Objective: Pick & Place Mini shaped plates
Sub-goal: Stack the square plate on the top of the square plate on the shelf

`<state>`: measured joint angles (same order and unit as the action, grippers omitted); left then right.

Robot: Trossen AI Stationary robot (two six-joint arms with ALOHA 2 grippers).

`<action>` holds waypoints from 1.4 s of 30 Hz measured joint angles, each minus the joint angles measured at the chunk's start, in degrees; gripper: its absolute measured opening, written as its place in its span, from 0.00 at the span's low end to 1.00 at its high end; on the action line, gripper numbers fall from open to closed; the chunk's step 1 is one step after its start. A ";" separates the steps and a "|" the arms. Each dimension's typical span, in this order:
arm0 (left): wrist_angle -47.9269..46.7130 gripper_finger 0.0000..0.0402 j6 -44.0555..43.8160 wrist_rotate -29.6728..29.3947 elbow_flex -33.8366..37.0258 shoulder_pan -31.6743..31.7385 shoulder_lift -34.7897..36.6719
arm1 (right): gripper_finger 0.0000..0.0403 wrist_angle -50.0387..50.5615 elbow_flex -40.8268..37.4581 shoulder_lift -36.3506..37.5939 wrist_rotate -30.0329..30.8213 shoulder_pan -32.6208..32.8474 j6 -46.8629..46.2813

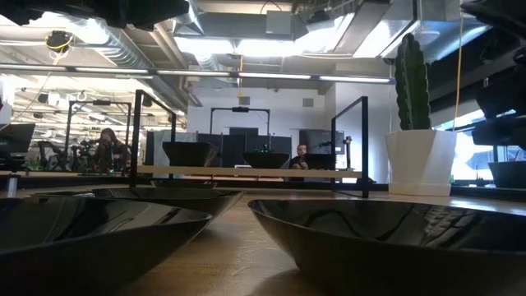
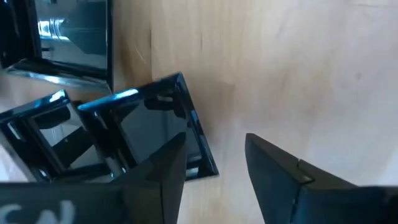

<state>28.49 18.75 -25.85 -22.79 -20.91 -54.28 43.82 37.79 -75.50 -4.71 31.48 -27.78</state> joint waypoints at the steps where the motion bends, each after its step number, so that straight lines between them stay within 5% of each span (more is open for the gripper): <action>1: 0.00 0.01 0.01 0.00 0.00 0.00 0.00 | 0.40 -0.62 0.00 -0.66 -0.04 0.00 0.25; 16: 0.00 0.01 0.01 0.00 0.00 0.00 0.00 | 0.32 -1.03 0.14 -5.34 -1.51 -0.02 2.83; 29: 0.00 0.01 0.00 -0.01 0.00 0.00 0.00 | 0.02 -0.70 0.10 -5.33 -2.26 -0.04 4.53; 42: 0.00 0.01 0.02 0.00 0.00 0.00 0.00 | 0.01 0.22 6.97 -5.53 1.78 -1.55 11.78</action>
<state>28.49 18.76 -25.85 -22.79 -20.91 -54.28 44.03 44.76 -81.03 -2.93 29.93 -16.00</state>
